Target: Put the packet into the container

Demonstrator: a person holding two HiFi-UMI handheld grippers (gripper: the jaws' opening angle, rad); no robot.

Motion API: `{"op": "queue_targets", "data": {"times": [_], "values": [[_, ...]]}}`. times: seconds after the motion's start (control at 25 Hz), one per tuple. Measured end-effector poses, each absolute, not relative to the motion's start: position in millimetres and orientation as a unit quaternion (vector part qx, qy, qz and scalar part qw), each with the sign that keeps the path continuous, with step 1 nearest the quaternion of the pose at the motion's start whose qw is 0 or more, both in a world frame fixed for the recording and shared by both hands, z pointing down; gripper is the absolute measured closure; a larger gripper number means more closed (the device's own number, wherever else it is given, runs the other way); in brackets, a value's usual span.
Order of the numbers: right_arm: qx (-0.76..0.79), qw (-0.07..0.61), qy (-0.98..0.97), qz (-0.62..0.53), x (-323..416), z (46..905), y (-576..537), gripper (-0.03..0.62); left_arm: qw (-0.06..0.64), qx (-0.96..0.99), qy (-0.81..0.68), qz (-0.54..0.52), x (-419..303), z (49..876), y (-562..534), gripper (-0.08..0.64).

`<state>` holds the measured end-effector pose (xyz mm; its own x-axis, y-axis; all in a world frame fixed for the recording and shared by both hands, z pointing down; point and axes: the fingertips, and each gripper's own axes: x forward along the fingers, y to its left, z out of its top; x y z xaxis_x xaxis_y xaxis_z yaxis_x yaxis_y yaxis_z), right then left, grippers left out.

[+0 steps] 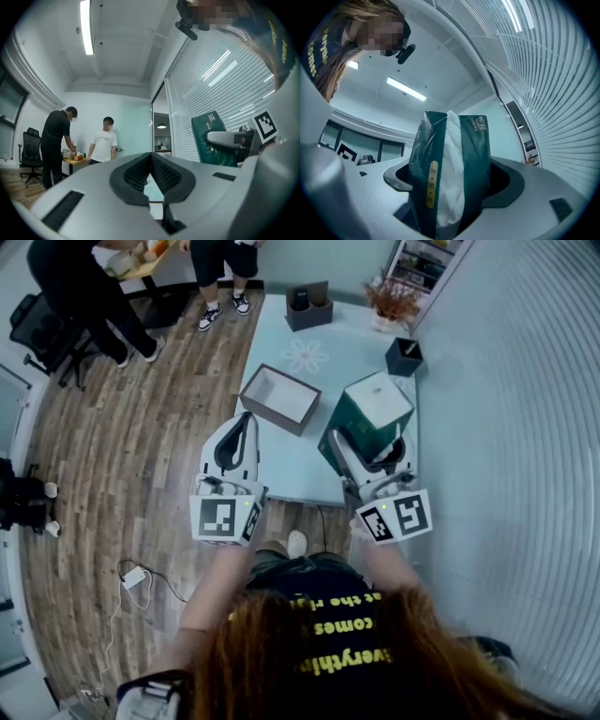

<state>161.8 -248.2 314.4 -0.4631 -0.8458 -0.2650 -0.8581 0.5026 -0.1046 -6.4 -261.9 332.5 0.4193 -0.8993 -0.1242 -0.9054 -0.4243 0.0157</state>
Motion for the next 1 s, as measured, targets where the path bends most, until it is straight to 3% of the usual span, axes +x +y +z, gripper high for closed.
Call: {"op": "queue_targets", "data": {"times": [1.0], "values": [[-0.521,0.144,0.841,0.025,141,311,-324,0.189,0.033,-0.855,0.514,0.055,-30,327,-349,0.558]]}}
